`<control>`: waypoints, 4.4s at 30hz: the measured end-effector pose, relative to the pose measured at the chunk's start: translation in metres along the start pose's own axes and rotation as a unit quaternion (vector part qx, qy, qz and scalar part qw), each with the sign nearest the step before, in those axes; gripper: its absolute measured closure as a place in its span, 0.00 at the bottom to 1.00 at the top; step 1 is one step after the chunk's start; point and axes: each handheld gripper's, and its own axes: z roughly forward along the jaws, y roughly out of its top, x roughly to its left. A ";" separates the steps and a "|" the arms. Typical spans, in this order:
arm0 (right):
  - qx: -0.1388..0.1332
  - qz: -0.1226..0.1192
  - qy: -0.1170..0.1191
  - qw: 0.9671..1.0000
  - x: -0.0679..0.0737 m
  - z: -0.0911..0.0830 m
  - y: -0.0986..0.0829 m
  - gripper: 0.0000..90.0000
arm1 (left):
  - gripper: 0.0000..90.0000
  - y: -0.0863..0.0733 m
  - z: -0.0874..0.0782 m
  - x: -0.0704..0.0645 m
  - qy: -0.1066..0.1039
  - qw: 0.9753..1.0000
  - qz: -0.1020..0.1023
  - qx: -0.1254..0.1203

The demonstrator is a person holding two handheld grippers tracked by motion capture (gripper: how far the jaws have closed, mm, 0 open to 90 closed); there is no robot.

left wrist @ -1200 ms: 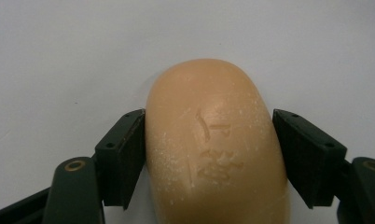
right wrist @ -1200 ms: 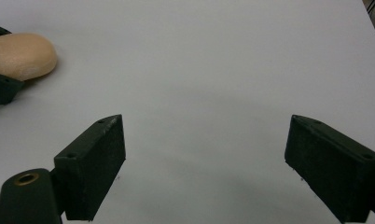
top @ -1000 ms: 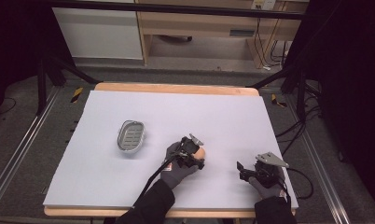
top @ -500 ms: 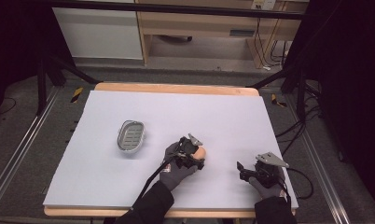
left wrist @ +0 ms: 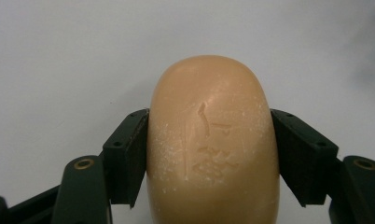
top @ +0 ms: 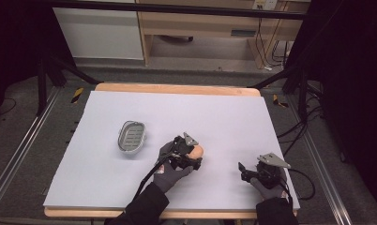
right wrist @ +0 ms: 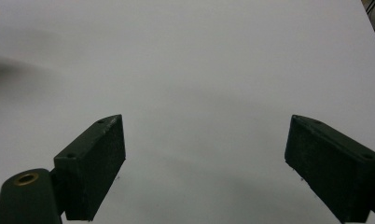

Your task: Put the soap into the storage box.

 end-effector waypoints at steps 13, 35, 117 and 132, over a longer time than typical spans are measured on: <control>0.001 0.001 -0.002 1.000 0.000 0.000 0.000 0.14 | 0.35 -0.004 -0.033 0.017 0.008 1.000 -0.006 -0.024; 0.001 -0.001 -0.001 1.000 0.000 0.000 0.000 0.14 | 0.36 -0.017 -0.079 0.066 0.050 0.996 -0.049 -0.054; 0.007 -0.003 -0.001 1.000 0.002 0.002 0.000 0.14 | 0.35 -0.058 -0.071 0.163 0.133 0.981 -0.141 -0.021; 0.008 -0.004 0.001 1.000 0.003 0.002 0.000 0.13 | 0.30 -0.062 -0.070 0.164 0.129 0.980 -0.146 -0.034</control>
